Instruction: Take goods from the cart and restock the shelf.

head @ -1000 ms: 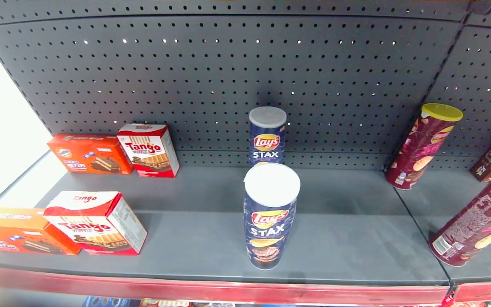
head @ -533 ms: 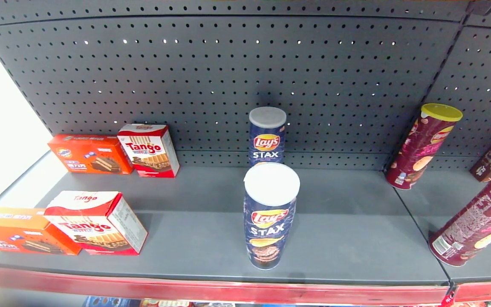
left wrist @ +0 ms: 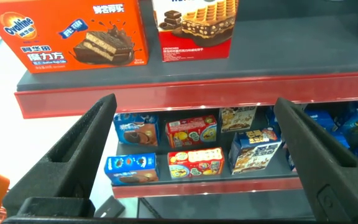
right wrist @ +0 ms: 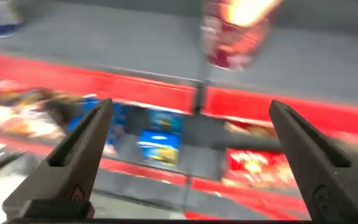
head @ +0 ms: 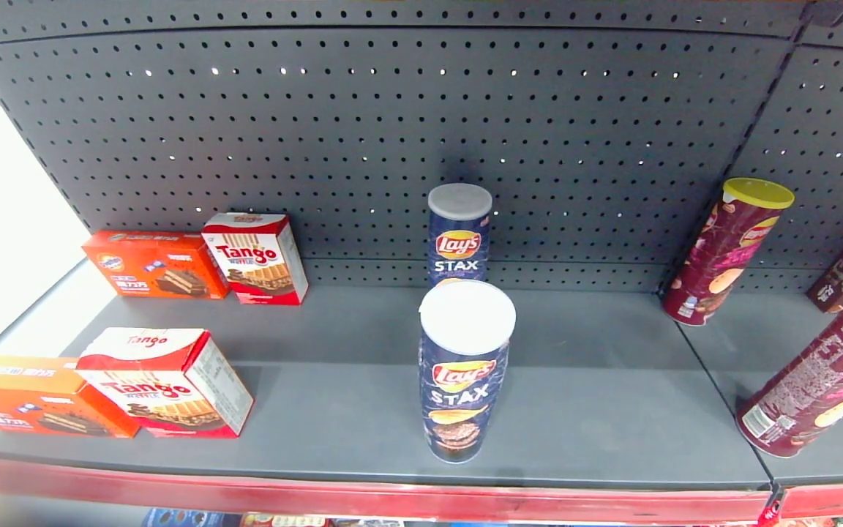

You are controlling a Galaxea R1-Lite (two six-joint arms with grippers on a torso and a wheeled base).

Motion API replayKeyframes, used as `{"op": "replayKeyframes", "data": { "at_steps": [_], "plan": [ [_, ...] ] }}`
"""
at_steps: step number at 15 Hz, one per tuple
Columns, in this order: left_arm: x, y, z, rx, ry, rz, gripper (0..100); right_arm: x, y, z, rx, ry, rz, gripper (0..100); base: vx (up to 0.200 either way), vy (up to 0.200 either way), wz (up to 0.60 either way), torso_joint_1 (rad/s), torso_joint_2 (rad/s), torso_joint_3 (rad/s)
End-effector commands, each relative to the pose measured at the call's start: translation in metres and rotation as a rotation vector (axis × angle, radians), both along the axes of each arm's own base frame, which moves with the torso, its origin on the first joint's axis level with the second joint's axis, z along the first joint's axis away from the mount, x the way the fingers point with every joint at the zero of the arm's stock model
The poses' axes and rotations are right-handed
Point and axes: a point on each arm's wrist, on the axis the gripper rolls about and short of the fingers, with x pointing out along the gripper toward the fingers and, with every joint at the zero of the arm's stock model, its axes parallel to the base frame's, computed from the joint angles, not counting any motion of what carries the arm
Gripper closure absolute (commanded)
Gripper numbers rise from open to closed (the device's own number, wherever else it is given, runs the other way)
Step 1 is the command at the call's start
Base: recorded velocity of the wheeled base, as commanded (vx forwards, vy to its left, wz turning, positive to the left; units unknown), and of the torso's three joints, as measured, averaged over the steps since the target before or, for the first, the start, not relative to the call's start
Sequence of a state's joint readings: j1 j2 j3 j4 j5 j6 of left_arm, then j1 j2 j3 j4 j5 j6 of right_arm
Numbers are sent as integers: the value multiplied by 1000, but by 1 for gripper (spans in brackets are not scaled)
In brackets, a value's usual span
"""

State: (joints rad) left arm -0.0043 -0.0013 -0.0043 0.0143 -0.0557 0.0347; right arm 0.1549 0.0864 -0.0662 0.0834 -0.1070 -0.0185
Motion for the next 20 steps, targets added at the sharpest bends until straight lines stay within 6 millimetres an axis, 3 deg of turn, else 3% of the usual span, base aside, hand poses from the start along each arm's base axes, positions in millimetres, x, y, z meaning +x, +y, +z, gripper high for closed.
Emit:
{"op": "replayKeyframes", "data": {
  "at_steps": [1, 5, 17, 20],
  "plan": [
    [0, 0, 0, 2, 0, -1, 0, -7, 3, -3, 29, -78, -164, 0, 0, 0, 0, 0, 0, 0],
    [0, 0, 0, 5, 0, -3, 0, -2, 5, -11, 34, -101, -61, 0, 0, 0, 0, 0, 0, 0],
    [0, 0, 0, 8, -3, -1, 0, -2, 5, -11, 42, -102, -68, 0, 0, 0, 0, 0, 0, 0],
    [0, 0, 0, 4, -1, -1, 0, -2, 5, -11, 42, -104, -68, 0, 0, 133, 0, -3, 0, 2]
  ]
}}
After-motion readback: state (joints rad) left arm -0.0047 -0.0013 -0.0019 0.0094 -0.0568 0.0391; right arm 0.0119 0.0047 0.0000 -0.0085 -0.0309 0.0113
